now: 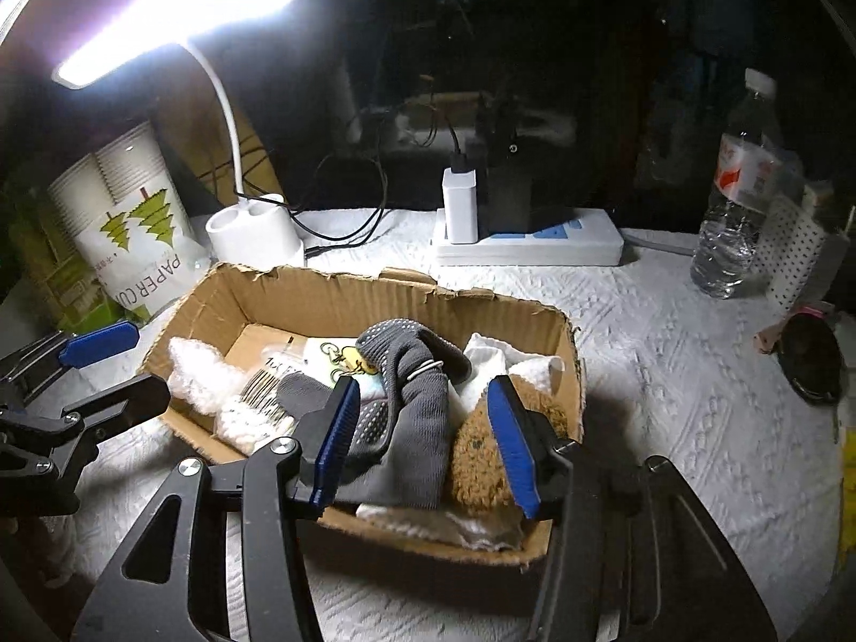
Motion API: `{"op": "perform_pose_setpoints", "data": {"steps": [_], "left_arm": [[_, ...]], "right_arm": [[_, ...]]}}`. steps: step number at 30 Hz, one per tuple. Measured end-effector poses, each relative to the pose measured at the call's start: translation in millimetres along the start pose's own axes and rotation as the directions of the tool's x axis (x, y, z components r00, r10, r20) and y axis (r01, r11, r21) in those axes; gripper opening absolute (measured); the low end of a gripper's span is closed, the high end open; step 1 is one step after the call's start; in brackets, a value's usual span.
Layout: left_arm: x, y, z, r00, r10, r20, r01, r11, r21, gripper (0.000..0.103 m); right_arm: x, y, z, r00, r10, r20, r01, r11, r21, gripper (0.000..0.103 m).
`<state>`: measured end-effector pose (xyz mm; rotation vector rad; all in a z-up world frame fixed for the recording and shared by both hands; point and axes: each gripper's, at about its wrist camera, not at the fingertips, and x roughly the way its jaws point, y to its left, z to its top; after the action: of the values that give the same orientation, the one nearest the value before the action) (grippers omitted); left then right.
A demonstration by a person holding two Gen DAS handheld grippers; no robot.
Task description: Organize soft objects
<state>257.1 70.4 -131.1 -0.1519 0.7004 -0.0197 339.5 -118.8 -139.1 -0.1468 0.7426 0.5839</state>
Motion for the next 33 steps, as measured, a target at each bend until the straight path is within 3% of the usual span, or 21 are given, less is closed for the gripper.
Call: {"op": "perform_pose_setpoints", "data": {"steps": [33], "left_arm": [[-88.6, -41.3, -52.5, 0.996, -0.033, 0.078, 0.029, 0.998, 0.059, 0.082]], "right_arm": [[-113.4, 41.3, -65.6, 0.996, -0.011, 0.083, 0.015, 0.999, -0.042, 0.053]]}}
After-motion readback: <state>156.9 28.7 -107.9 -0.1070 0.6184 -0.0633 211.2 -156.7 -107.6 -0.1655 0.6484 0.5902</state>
